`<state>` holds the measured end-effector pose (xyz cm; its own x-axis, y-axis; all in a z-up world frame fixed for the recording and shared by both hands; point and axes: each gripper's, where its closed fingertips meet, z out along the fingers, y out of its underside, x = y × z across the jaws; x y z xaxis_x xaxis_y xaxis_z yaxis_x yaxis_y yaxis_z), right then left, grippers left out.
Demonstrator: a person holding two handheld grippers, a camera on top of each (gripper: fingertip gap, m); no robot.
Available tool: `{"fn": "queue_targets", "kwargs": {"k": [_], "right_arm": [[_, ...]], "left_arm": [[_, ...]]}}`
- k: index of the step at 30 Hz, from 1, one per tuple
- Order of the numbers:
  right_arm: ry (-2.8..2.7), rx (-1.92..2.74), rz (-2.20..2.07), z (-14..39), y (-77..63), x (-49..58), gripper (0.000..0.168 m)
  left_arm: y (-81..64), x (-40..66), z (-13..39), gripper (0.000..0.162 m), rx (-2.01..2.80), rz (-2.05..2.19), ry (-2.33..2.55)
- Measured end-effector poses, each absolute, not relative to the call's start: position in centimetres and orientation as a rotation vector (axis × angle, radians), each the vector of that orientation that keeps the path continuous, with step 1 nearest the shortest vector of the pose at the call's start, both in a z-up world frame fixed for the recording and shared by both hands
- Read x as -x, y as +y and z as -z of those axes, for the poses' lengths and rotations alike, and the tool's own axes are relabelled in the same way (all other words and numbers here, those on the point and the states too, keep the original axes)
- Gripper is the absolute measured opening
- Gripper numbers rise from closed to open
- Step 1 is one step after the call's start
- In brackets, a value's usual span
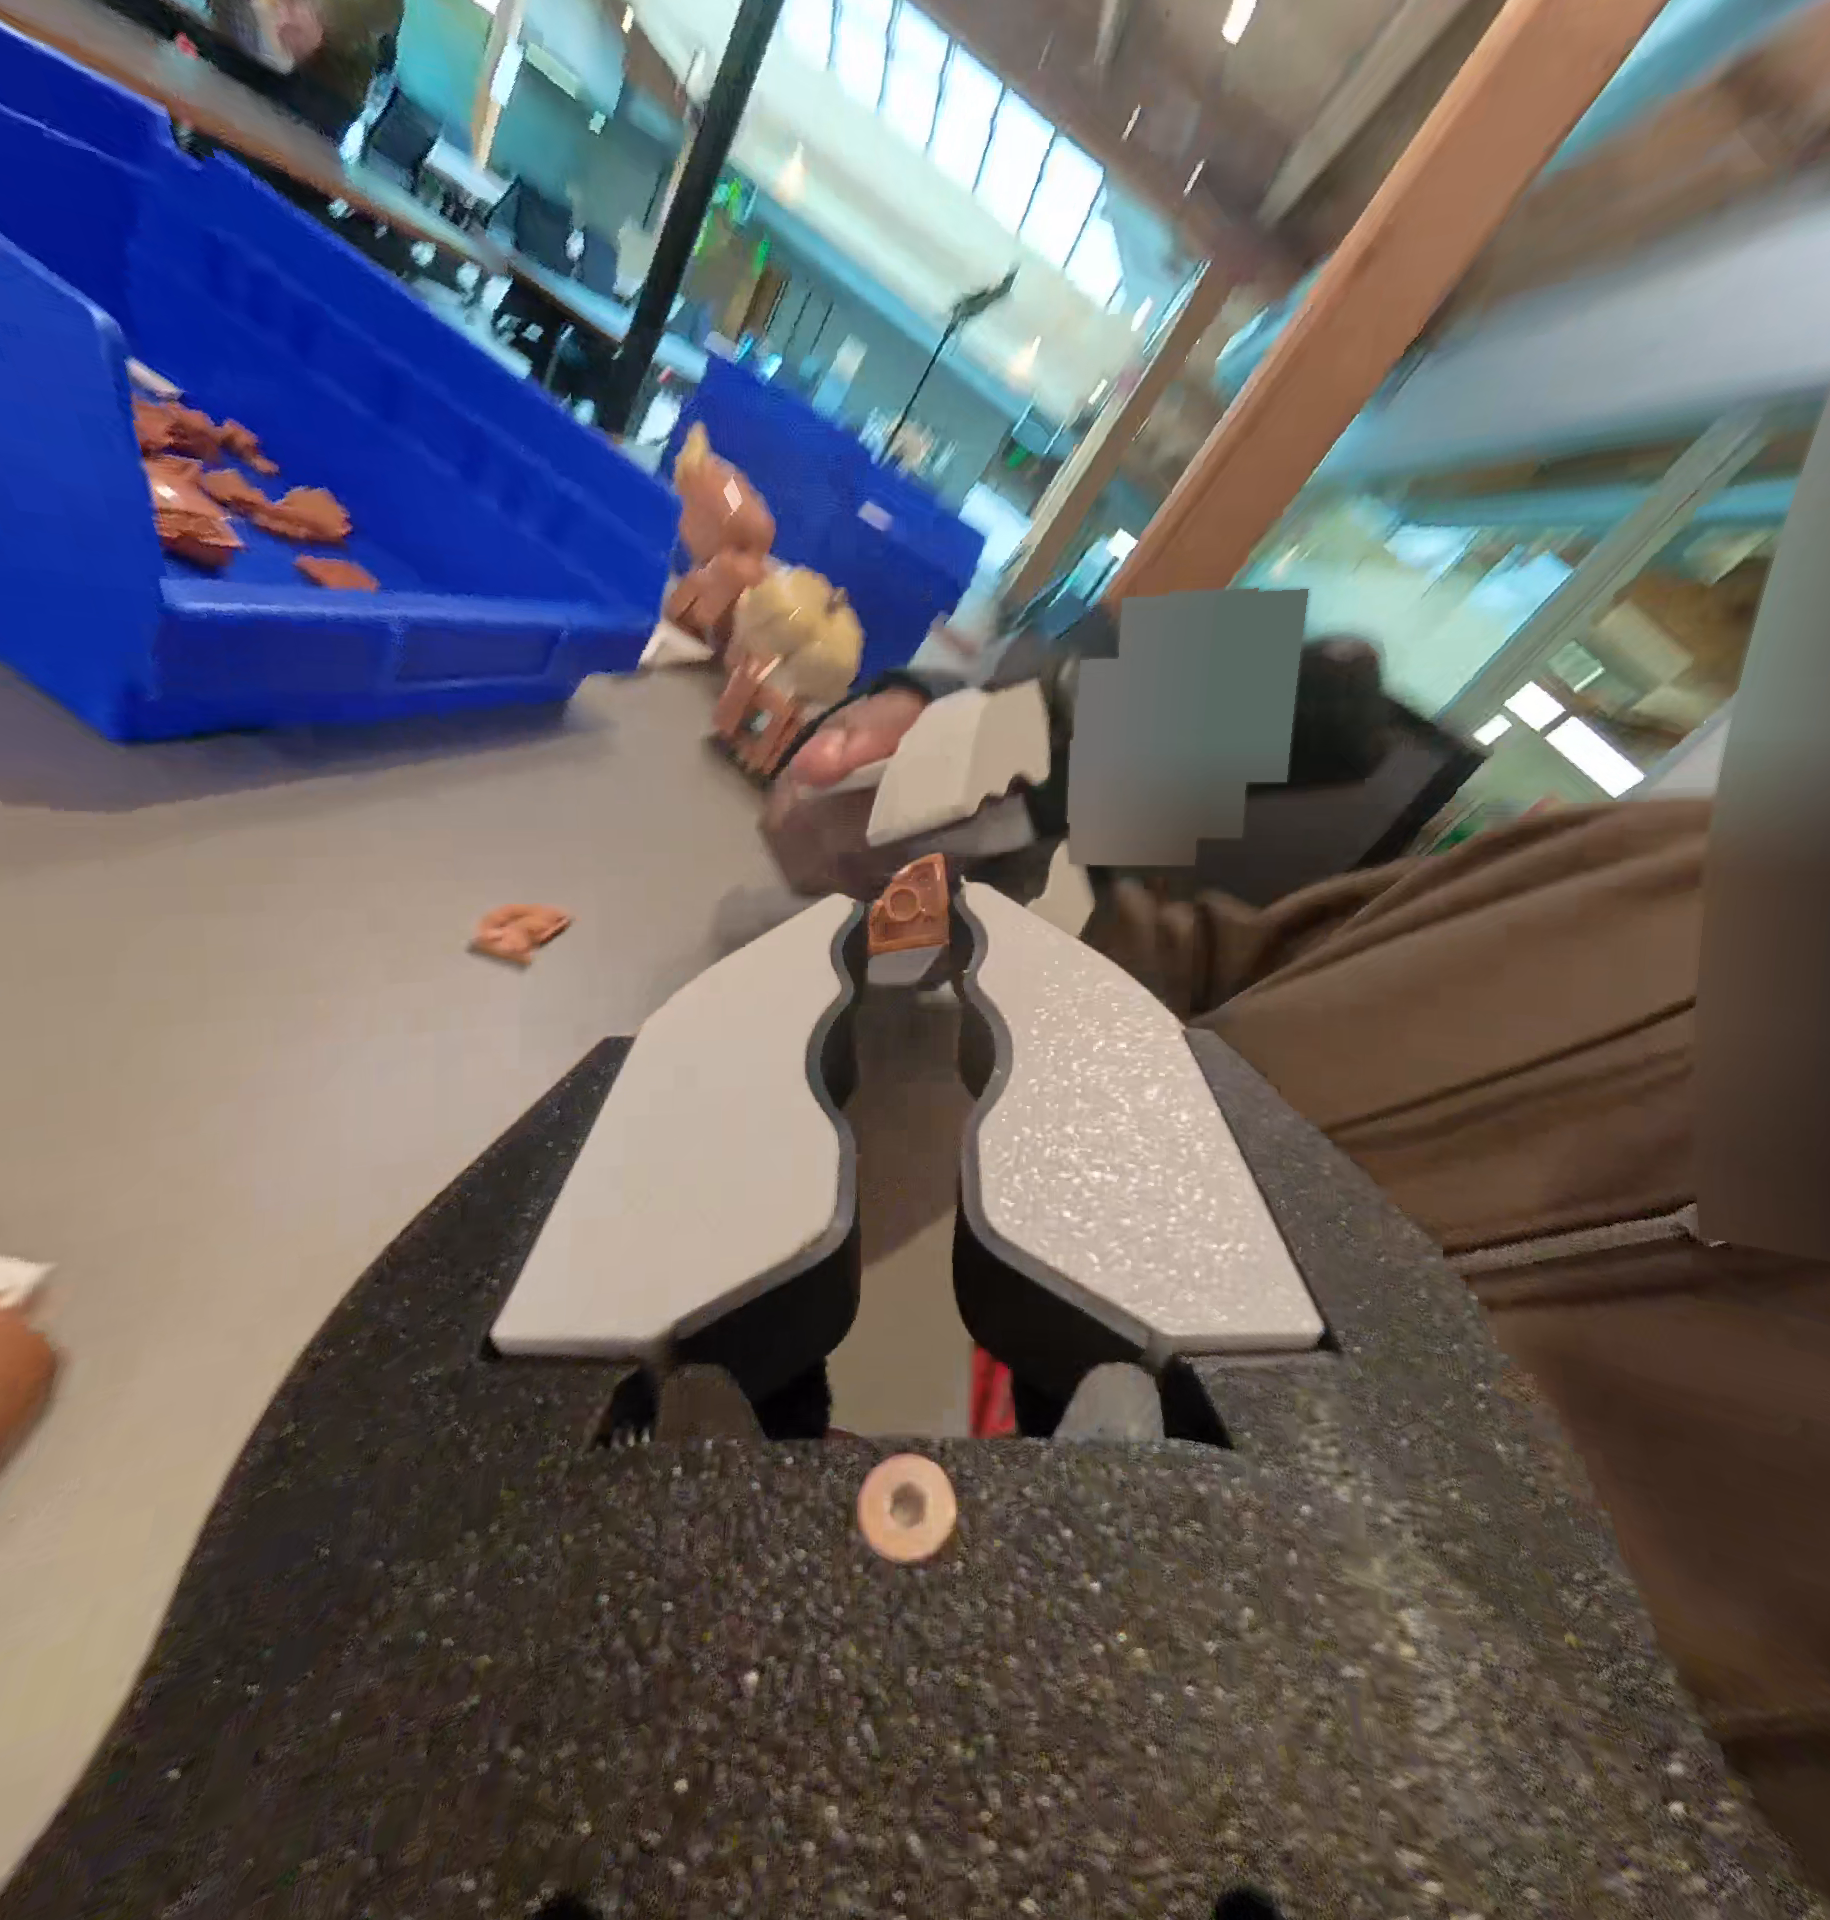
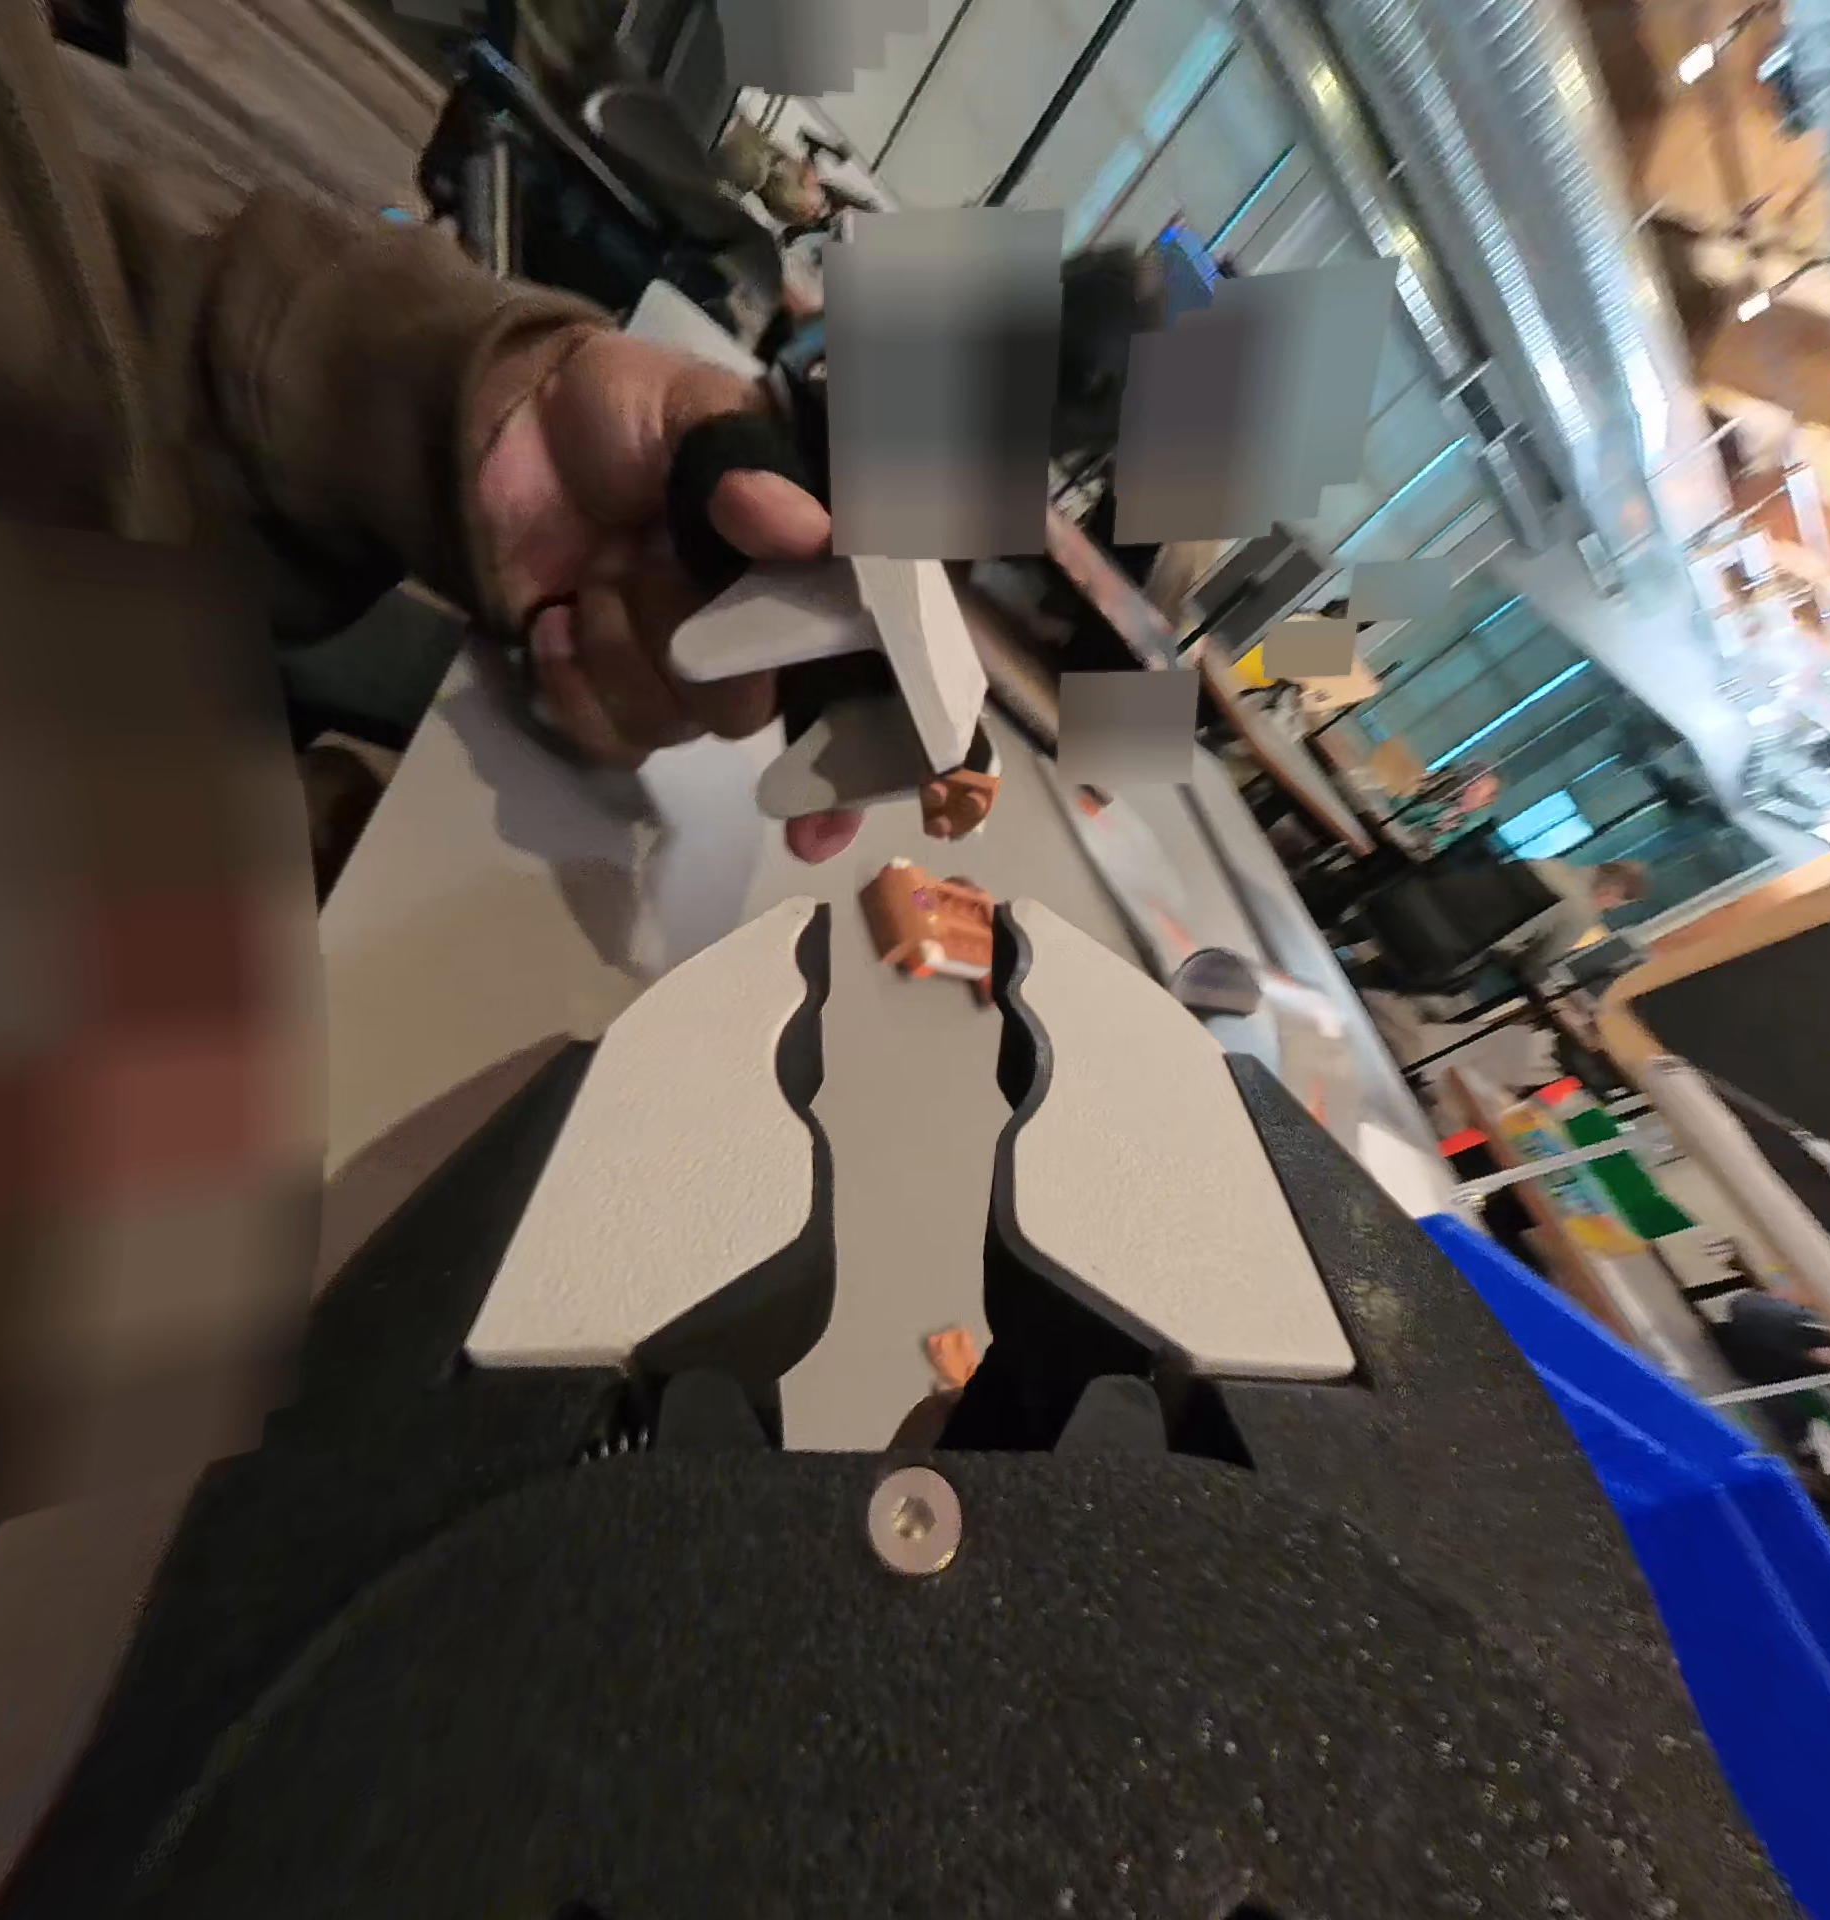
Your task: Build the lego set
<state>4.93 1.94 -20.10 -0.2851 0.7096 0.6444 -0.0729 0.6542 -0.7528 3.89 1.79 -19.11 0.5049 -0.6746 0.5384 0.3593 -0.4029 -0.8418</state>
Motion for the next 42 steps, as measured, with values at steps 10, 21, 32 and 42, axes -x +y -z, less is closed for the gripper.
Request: {"fn": "queue_targets", "kwargs": {"k": [10, 21, 32, 42], "right_arm": [[-1.527, 0.381, -0.652, 17.4, 1.9, -4.0, 0.035], [-1.572, 0.273, -0.542, 17.9, 1.6, -4.1, 0.03], [-1.612, 0.229, -0.496, 18.2, 1.5, -4.2, 0.022], [-1.697, 0.459, -0.595, 19.1, 4.1, -6.3, 0.023]], "left_arm": [[2.1, -4.8, 17.7, 0.015, 1.456, 1.577, 0.016], [2.0, -5.7, 17.9, 0.014, 1.451, 1.699, -0.033], [2.1, -5.8, 18.2, 0.015, 1.477, 1.697, -0.044], [3.6, -2.6, 25.1, 0.041, 2.028, 0.477, 0.425]]}}
